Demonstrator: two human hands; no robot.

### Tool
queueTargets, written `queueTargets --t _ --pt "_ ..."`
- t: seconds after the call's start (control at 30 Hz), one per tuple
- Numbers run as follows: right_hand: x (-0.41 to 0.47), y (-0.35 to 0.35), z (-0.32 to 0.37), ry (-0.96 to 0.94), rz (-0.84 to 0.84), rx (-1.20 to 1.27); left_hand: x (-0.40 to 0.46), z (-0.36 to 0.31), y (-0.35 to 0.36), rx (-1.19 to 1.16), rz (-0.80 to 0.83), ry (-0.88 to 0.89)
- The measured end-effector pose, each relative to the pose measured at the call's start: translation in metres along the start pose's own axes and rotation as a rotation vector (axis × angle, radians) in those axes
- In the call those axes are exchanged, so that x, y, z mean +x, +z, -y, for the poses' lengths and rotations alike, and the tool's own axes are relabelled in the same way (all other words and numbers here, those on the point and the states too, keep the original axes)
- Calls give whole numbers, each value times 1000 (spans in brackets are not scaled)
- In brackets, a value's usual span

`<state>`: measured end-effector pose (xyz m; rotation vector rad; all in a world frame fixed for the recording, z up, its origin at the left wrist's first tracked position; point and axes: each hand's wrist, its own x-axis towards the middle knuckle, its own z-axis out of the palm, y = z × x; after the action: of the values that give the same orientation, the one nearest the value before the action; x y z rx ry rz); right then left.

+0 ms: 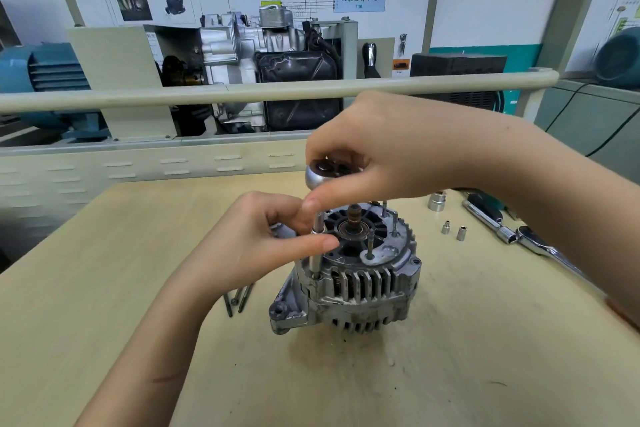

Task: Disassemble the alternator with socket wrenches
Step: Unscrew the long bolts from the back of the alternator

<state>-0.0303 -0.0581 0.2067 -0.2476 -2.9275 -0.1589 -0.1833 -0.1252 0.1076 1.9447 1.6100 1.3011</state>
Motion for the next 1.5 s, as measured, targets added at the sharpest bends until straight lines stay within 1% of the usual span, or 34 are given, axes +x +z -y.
queueTargets --t 0.1,0.17,0.27,0.4,0.5,0.57,0.67,0.8,0.93,1.0,1.07,1.2,1.37,1.5 --pt "0 -1 1 -34 22 64 -1 0 -2 -57 114 8" --pt "0 -1 3 -46 26 82 -2 0 -3 -58 131 17" --pt "1 0 3 -35 13 52 -2 -1 -3 -19 87 43" --pt "4 2 1 48 -9 -61 -1 -1 1 32 12 70" --pt "5 4 -1 58 10 -31 0 -1 2 26 3 61" --pt "6 3 -2 39 23 27 0 0 0 7 28 54" --pt "7 2 -3 0 41 104 -1 3 -6 -40 112 10" --pt "6 1 -5 -21 51 132 -2 2 -10 -152 195 -12" --pt "6 1 -3 -25 29 102 -1 3 -6 -35 125 40" --pt "7 2 -2 10 22 49 1 5 -5 24 84 78" --pt "8 3 -1 41 13 -15 1 5 -3 32 62 90" --pt "9 4 1 26 5 -5 0 4 -5 -16 71 42" --pt "9 3 -3 -7 47 93 -2 4 -8 -97 180 -13" --pt "8 1 -1 -26 59 111 -2 4 -7 -27 111 28"
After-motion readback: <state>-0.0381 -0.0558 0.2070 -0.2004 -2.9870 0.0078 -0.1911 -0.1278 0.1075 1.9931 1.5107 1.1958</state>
